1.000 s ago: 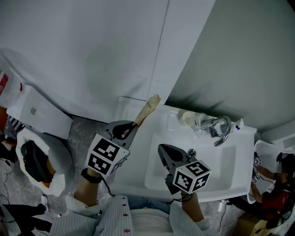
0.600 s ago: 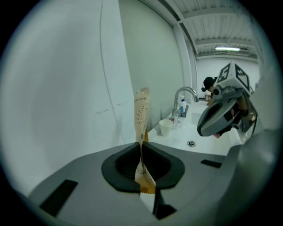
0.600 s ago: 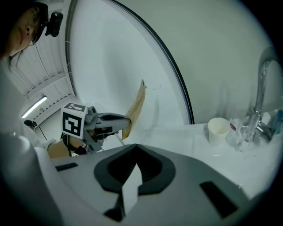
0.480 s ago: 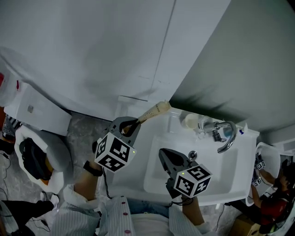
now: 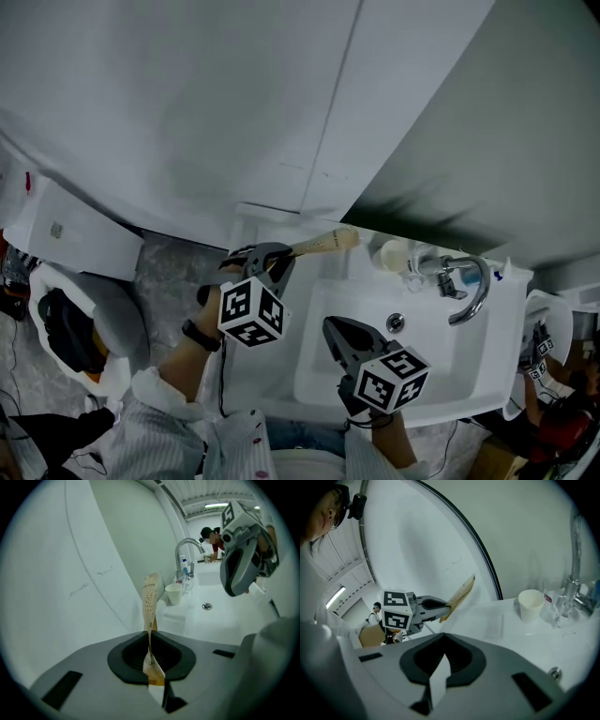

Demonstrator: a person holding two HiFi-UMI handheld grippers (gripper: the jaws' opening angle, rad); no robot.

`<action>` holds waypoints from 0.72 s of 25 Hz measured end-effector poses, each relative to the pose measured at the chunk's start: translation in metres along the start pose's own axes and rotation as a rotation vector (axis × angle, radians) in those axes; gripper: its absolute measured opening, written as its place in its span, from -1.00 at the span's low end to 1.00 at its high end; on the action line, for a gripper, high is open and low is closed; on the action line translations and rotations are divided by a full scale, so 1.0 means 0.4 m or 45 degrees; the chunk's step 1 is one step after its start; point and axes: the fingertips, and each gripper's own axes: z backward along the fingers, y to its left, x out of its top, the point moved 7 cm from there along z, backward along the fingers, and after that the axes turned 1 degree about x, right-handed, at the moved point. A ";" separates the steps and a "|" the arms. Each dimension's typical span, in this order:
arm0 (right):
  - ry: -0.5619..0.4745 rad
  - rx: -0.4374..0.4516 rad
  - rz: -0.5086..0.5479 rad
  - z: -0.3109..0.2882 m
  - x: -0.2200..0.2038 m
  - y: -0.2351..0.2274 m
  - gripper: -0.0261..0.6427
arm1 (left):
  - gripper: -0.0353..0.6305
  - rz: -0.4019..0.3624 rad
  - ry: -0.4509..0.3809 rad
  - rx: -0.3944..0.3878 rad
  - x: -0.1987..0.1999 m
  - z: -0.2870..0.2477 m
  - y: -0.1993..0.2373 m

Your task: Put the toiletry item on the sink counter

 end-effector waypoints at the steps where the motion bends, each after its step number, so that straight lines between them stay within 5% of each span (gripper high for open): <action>1: 0.007 -0.002 -0.006 -0.003 -0.003 -0.004 -0.89 | -0.81 -0.022 0.009 -0.009 -0.005 -0.014 -0.002; 18: 0.092 -0.006 -0.045 -0.049 -0.029 -0.051 -0.89 | -0.80 -0.291 0.178 -0.144 -0.093 -0.188 -0.039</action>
